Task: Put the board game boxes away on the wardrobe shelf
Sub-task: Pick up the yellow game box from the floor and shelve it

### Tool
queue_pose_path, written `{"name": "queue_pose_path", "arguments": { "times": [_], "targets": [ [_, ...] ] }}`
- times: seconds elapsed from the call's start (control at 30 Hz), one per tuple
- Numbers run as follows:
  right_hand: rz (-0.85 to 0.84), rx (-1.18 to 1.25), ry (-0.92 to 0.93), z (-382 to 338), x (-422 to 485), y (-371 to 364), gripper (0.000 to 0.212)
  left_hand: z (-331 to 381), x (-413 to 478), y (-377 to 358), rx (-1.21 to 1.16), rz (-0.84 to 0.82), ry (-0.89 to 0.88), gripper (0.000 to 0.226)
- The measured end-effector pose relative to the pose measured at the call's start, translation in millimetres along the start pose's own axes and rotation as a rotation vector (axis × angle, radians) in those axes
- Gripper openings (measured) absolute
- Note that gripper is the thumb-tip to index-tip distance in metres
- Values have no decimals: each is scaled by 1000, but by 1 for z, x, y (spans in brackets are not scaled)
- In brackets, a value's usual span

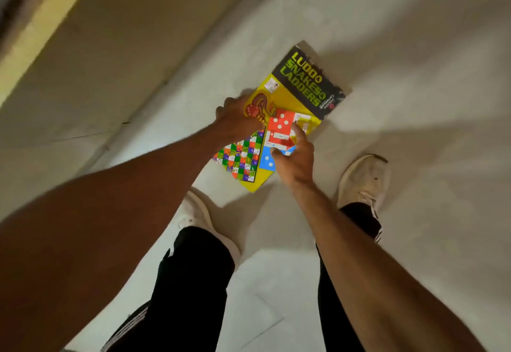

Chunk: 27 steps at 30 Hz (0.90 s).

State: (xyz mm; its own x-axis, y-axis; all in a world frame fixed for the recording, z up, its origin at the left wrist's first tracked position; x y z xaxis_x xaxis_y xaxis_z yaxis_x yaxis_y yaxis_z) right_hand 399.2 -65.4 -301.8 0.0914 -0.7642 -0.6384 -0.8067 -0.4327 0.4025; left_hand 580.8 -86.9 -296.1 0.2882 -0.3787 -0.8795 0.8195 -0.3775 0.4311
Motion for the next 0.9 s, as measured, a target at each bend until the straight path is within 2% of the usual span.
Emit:
{"name": "queue_pose_path", "arguments": {
  "times": [0.13,0.23,0.37,0.47,0.63,0.77,0.9],
  "targets": [
    [33,14,81,-45,-27,32,76,11,-43,28,-99,14,27,82],
    [7,-18,156,-104,-71,88,76,36,-110,61,-216,12,-11,75],
    [-3,-25,213,-210,-150,203,75,97,-238,111,-292,-32,-78,70],
    [-22,-55,245,-291,-225,306,72,172,-389,155,-333,-71,-161,68],
    [-11,-65,371,-385,-303,442,71,256,-544,192,-380,-70,-267,77],
    [23,-120,462,-447,-325,536,66,322,-618,222,-421,-55,-353,72],
    [53,-172,549,-498,-316,598,64,385,-651,245,-403,25,-475,84]
  ]
}}
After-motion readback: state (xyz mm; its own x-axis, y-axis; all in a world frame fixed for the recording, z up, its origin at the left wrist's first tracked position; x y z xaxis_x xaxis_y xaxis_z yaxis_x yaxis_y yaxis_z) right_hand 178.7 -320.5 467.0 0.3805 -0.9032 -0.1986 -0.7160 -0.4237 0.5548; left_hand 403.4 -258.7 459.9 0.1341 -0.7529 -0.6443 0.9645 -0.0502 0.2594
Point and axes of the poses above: each hand's wrist, its own x-axis towards the middle knuckle, its own y-axis out of the back of the hand, z = x × y, the point moved 8 cm from there along x, towards the middle knuckle, and after that the axes turned 9 degrees about y, right-handed, at the moved point
